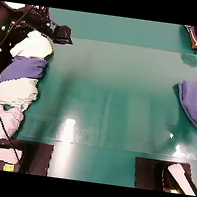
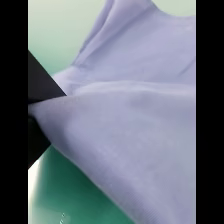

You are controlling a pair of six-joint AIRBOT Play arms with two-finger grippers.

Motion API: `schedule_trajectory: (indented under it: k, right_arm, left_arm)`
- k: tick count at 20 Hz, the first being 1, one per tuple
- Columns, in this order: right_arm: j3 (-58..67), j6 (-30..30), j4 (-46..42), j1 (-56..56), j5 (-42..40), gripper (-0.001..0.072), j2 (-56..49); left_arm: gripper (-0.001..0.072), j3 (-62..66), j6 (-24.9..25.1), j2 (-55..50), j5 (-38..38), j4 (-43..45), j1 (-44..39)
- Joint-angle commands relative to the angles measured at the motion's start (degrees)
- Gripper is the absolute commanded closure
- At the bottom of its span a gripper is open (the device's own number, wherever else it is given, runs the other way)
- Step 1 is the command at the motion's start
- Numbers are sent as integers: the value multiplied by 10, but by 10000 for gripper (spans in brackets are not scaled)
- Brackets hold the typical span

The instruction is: Fold the shirts.

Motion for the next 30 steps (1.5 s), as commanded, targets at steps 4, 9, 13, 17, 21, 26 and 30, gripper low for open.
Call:
schedule_trajectory:
  k: [4,9,13,17,21,26,30]
  right_arm:
    - [52,2,-187,-31,136,159,-31]
    - [192,12,-279,-26,273,155,-87]
    - [262,11,-169,63,278,159,-90]
    - [296,11,-112,244,275,160,-90]
    - [323,11,-115,410,248,165,-90]
    - [360,10,-116,524,242,696,-90]
    - [372,10,-115,548,242,696,-90]
  left_arm:
    - [682,0,0,0,-6,2,-1]
    - [682,0,0,0,-8,2,-1]
    - [681,0,0,0,-7,2,-1]
    - [681,0,0,0,-4,2,-1]
    - [681,0,0,0,-2,2,-1]
    - [682,0,0,0,-2,2,-1]
    - [681,0,0,0,-2,2,-1]
